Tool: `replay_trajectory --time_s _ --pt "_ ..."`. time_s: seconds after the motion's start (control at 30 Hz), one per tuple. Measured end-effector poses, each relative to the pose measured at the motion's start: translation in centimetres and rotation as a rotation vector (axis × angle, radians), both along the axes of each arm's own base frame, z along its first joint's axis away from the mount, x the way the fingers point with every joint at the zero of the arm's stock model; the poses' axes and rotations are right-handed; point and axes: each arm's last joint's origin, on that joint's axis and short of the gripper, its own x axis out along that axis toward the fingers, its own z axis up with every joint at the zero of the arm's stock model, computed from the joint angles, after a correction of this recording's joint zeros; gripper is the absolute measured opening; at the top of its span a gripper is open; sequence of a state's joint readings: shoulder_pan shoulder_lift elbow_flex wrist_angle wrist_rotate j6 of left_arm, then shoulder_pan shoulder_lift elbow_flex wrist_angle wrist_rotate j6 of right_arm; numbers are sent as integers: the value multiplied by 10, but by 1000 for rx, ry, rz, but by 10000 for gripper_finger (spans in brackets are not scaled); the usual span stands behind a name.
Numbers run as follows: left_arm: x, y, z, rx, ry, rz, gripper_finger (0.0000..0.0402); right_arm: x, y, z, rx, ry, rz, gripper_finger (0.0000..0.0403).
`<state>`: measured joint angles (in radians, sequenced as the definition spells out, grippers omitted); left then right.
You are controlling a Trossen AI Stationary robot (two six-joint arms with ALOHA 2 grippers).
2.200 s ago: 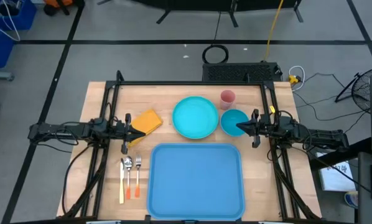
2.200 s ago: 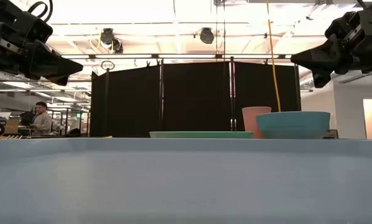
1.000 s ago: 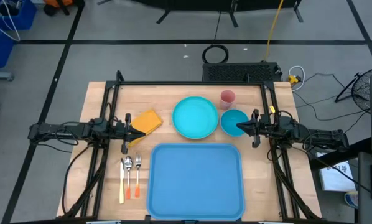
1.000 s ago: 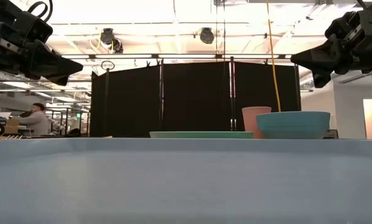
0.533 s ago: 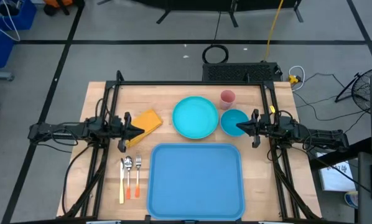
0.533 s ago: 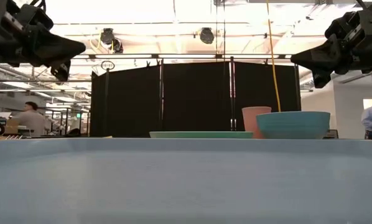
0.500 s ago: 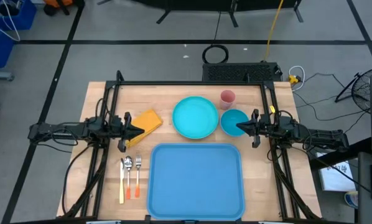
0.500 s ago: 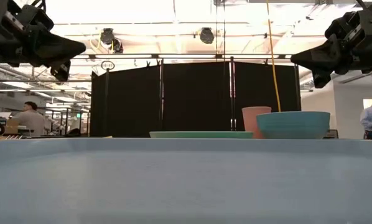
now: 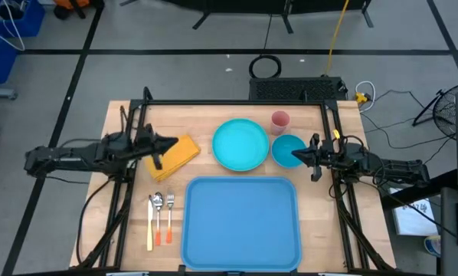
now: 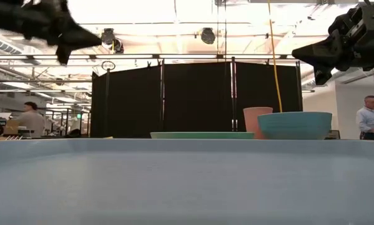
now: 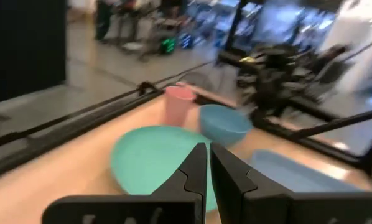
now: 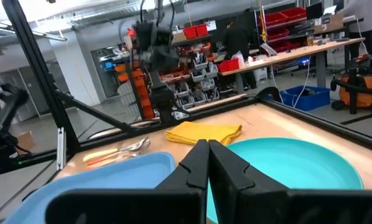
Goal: Set up tray
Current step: Put the green plate on the left of the blue tray
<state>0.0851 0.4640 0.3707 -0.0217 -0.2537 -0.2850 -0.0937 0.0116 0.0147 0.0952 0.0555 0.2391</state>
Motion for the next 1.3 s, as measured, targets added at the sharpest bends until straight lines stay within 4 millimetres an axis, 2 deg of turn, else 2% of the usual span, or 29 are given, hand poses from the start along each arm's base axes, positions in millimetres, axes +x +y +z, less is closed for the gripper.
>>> replay_trajectory --time_s 0.1,0.23,0.4,0.6,0.73,0.9,1.03,1.1,1.2,1.3 --pt "26 9 30 39 122 23 21 0 0 0 -1 -2 -2 0" --pt "73 32 58 75 324 58 19 0 0 0 -14 -1 -4 0" --pt "133 72 74 73 493 38 6 0 0 0 -50 3 -5 0" --pt "197 117 73 74 544 -51 23 0 0 0 -44 5 -1 0" --pt "227 144 53 5 690 -158 63 0 0 0 -42 9 -2 0" --pt "255 168 12 -59 850 -220 186 0 0 0 -42 9 -2 0" --pt "262 191 -17 -95 959 -115 295 0 0 0 -42 9 -3 0" --pt "262 201 -25 -112 986 -89 337 0 0 0 -42 9 -3 0" --pt "262 211 -31 -133 990 -68 377 0 0 0 -50 11 -4 0" --pt "260 216 -38 -164 1001 -58 390 0 0 0 -70 13 -5 0"
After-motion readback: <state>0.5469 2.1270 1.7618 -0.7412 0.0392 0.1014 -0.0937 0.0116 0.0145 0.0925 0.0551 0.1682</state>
